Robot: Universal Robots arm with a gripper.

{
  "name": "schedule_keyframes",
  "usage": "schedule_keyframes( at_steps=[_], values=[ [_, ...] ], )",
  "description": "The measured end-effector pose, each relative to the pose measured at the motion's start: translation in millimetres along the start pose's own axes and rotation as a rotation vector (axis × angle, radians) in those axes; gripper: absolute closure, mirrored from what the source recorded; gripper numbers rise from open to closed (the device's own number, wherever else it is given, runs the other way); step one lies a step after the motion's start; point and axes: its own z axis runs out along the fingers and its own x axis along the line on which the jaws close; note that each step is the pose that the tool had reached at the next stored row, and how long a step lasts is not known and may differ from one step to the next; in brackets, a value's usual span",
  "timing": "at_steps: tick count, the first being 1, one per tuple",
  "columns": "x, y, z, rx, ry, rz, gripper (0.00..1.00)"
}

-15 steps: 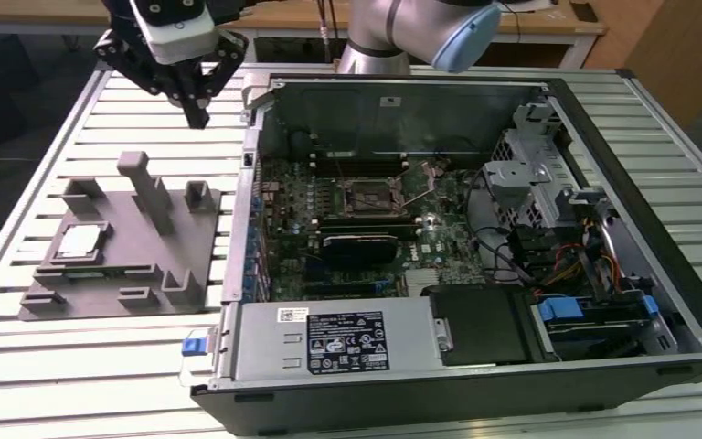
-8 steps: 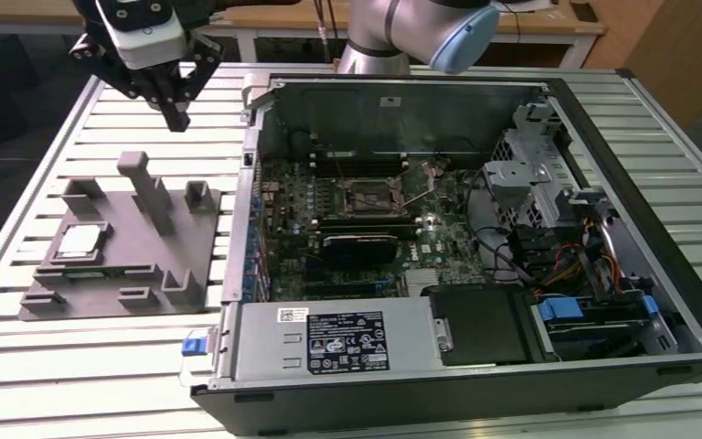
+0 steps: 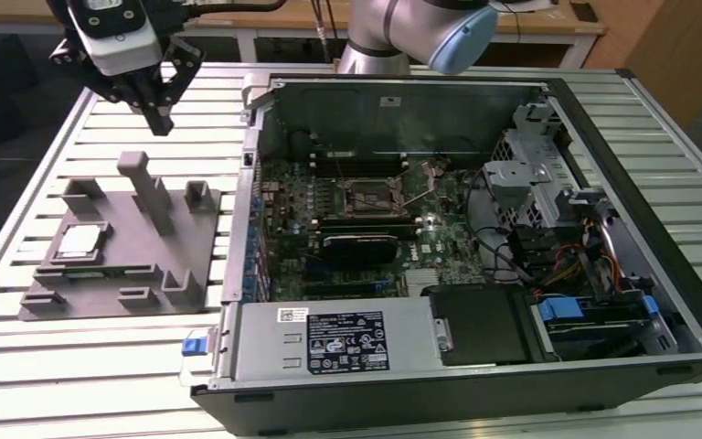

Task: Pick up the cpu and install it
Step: 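Reach for the cpu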

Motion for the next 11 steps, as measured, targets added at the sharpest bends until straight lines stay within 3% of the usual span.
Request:
schedule_keyframes(
  at_steps=[11],
  values=[
    [22.2,-1.9,4.5,0.0000,0.0000,0.000,0.89]
  ],
)
